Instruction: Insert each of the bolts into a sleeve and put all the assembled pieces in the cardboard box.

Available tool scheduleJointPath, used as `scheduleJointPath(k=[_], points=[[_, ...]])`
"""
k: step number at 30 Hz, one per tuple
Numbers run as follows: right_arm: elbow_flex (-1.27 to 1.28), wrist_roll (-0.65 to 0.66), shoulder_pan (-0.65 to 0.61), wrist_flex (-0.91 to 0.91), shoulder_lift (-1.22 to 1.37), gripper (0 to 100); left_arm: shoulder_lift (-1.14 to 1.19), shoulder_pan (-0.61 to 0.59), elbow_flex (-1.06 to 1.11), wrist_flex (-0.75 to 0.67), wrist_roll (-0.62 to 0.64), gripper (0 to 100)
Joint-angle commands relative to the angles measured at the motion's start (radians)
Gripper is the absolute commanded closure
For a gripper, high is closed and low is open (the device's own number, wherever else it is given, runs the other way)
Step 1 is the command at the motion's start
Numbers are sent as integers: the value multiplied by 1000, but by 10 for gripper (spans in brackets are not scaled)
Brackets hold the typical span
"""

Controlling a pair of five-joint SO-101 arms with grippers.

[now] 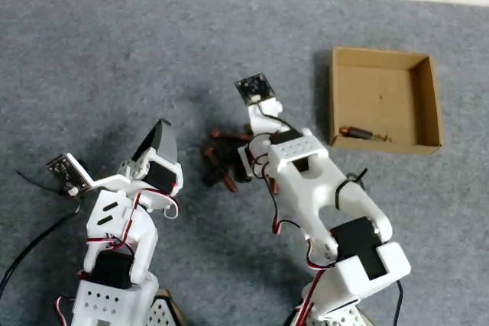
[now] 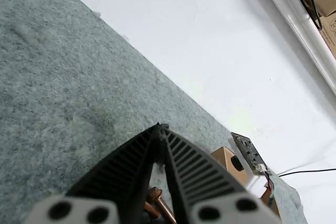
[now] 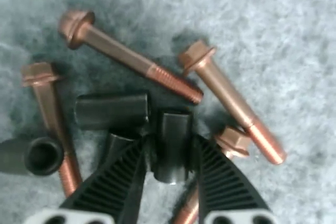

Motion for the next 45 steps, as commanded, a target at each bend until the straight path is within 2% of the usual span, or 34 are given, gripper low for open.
scheduleJointPath(k=[1, 29, 38, 45], points=[[2, 12, 13, 31, 7, 908, -1, 12, 22, -3, 9, 990], [-2, 15, 16, 159, 27, 907, -1, 12, 22, -3, 9, 990], [-186, 12, 41, 311, 173, 907, -1, 12, 22, -3, 9, 990], [-219, 11, 41, 321, 188, 910, -1, 12, 22, -3, 9, 990]])
